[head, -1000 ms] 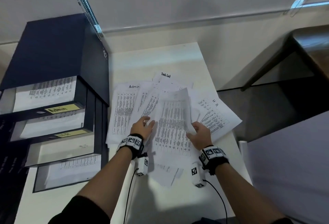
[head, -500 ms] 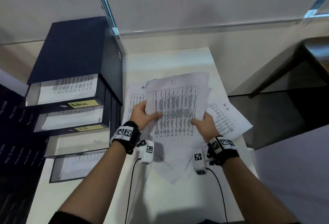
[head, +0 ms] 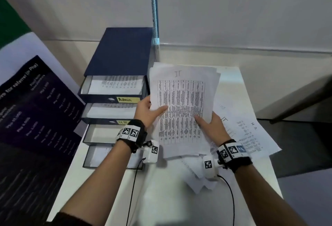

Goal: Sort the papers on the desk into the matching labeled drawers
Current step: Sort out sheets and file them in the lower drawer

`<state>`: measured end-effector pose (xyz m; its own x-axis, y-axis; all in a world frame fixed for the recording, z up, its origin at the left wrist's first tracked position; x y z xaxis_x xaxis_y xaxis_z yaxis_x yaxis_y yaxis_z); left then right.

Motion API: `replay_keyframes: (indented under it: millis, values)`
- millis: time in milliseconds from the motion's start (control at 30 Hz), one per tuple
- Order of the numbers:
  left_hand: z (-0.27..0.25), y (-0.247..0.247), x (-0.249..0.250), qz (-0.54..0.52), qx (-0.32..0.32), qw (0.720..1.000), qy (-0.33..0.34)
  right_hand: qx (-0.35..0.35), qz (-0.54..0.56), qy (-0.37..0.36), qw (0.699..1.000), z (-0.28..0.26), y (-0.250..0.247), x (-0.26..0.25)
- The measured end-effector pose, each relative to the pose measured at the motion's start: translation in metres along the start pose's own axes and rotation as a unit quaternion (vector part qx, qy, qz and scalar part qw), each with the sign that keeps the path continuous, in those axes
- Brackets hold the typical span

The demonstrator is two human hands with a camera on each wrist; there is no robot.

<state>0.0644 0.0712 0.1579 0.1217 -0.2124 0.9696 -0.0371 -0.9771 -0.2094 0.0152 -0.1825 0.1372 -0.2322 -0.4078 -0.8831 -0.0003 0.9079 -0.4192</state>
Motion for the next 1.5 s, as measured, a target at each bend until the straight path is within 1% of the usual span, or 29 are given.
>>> replay_keyframes:
  millis: [100, 200, 233, 300, 333, 400, 433, 467, 567, 600, 633, 700, 800, 833, 900, 933, 1033, 1100, 1167, 1200, 1233, 1267, 1333, 1367, 1400, 1433, 1500]
  values:
    - [-0.002, -0.042, 0.014, -0.022, -0.039, 0.999, 0.002, -0.02, 0.004, -0.071, 0.997, -0.011, 0.018, -0.054]
    - [-0.01, -0.089, 0.008, -0.007, -0.055, 0.998, -0.011, -0.038, 0.028, -0.122, 0.991, -0.018, 0.048, -0.085]
    - [-0.016, -0.104, 0.005, -0.001, -0.056, 0.998, -0.018, -0.054, 0.01, -0.14, 0.989, -0.02, 0.062, -0.091]
    - [-0.026, -0.13, -0.007, 0.002, -0.066, 0.997, -0.031, -0.123, -0.046, -0.163, 0.978, -0.026, 0.099, -0.095]
    - [-0.033, -0.14, -0.015, 0.008, -0.08, 0.996, -0.041, -0.171, -0.056, -0.155, 0.971, -0.03, 0.119, -0.092]
    - [-0.049, -0.154, -0.034, 0.03, -0.122, 0.989, -0.073, -0.279, -0.046, -0.111, 0.953, -0.044, 0.158, -0.078]
    - [-0.058, -0.161, -0.044, 0.051, -0.14, 0.984, -0.095, -0.324, -0.034, -0.084, 0.942, -0.055, 0.175, -0.071]
    - [-0.067, -0.169, -0.056, 0.078, -0.156, 0.978, -0.116, -0.352, -0.02, -0.06, 0.934, -0.064, 0.191, -0.065]
    - [-0.092, -0.189, -0.095, 0.179, -0.203, 0.948, -0.164, -0.39, 0.009, -0.007, 0.921, -0.083, 0.229, -0.042]
    - [-0.1, -0.195, -0.108, 0.195, -0.212, 0.94, -0.181, -0.4, 0.013, 0.011, 0.916, -0.089, 0.241, -0.034]
    - [-0.107, -0.2, -0.12, 0.199, -0.216, 0.935, -0.198, -0.416, 0.017, 0.025, 0.909, -0.097, 0.252, -0.026]
    - [-0.124, -0.204, -0.138, 0.173, -0.227, 0.93, -0.232, -0.451, 0.023, 0.064, 0.89, -0.113, 0.274, -0.005]
    - [-0.143, -0.208, -0.167, 0.159, -0.245, 0.916, -0.274, -0.477, 0.037, 0.126, 0.869, -0.134, 0.295, 0.019]
    - [-0.148, -0.209, -0.173, 0.152, -0.248, 0.913, -0.284, -0.485, 0.033, 0.132, 0.864, -0.138, 0.3, 0.024]
    - [-0.155, -0.212, -0.188, 0.134, -0.247, 0.906, -0.316, -0.488, 0.021, 0.146, 0.86, -0.14, 0.308, 0.036]
    - [-0.158, -0.212, -0.193, 0.127, -0.248, 0.903, -0.327, -0.487, 0.017, 0.164, 0.858, -0.139, 0.31, 0.042]
    - [-0.17, -0.212, -0.21, 0.114, -0.257, 0.886, -0.368, -0.5, 0.012, 0.213, 0.839, -0.143, 0.318, 0.058]
    - [-0.173, -0.216, -0.222, 0.087, -0.242, 0.886, -0.386, -0.504, 0.023, 0.229, 0.832, -0.143, 0.321, 0.063]
    - [-0.173, -0.217, -0.228, 0.058, -0.224, 0.888, -0.396, -0.51, 0.031, 0.243, 0.825, -0.147, 0.322, 0.054]
    - [-0.171, -0.219, -0.23, 0.046, -0.212, 0.893, -0.394, -0.498, 0.034, 0.238, 0.833, -0.143, 0.322, 0.05]
    - [-0.169, -0.22, -0.229, 0.044, -0.198, 0.899, -0.388, -0.475, 0.036, 0.225, 0.85, -0.136, 0.32, 0.044]
    - [-0.163, -0.223, -0.231, 0.05, -0.185, 0.907, -0.376, -0.435, 0.036, 0.212, 0.874, -0.124, 0.316, 0.041]
    - [-0.156, -0.229, -0.236, 0.09, -0.171, 0.912, -0.362, -0.324, 0.016, 0.164, 0.932, -0.092, 0.304, 0.039]
    - [-0.153, -0.23, -0.239, 0.104, -0.172, 0.912, -0.357, -0.279, -0.01, 0.14, 0.95, -0.079, 0.299, 0.04]
    - [-0.148, -0.231, -0.245, 0.106, -0.166, 0.916, -0.349, -0.256, -0.028, 0.133, 0.957, -0.072, 0.296, 0.043]
    - [-0.145, -0.231, -0.243, 0.11, -0.156, 0.922, -0.337, -0.241, -0.024, 0.148, 0.959, -0.07, 0.295, 0.047]
    - [-0.136, -0.235, -0.244, 0.102, -0.107, 0.935, -0.322, -0.277, 0.014, 0.188, 0.942, -0.077, 0.301, 0.053]
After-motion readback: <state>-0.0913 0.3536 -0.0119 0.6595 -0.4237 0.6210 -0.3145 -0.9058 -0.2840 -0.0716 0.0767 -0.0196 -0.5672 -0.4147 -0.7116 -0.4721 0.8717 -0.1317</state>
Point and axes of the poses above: each hand's wrist, its own z-axis towards the middle knuckle, its own y-axis out of the palm, x = y × z, the point moved 10 cm from there along z, towards the middle knuckle, and after that the axes turned 4 degrees about -z, right-handed, at the moved point
